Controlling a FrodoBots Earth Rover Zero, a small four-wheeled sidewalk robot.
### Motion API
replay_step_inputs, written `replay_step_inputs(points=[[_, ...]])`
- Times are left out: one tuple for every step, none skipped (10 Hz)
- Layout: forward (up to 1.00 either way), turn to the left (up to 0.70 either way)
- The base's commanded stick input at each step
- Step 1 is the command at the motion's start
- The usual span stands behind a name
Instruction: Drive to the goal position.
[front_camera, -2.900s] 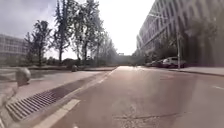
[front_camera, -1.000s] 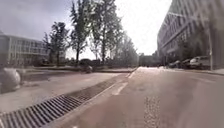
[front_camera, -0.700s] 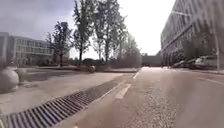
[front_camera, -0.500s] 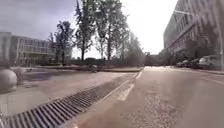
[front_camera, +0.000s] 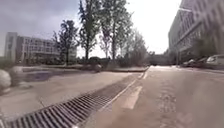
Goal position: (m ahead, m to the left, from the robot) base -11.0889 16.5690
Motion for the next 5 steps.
replay_step_inputs(points=[[0.69, 0.14], [0.69, 0.14], [0.69, 0.14], [0.69, 0.14], [0.69, 0.14]])
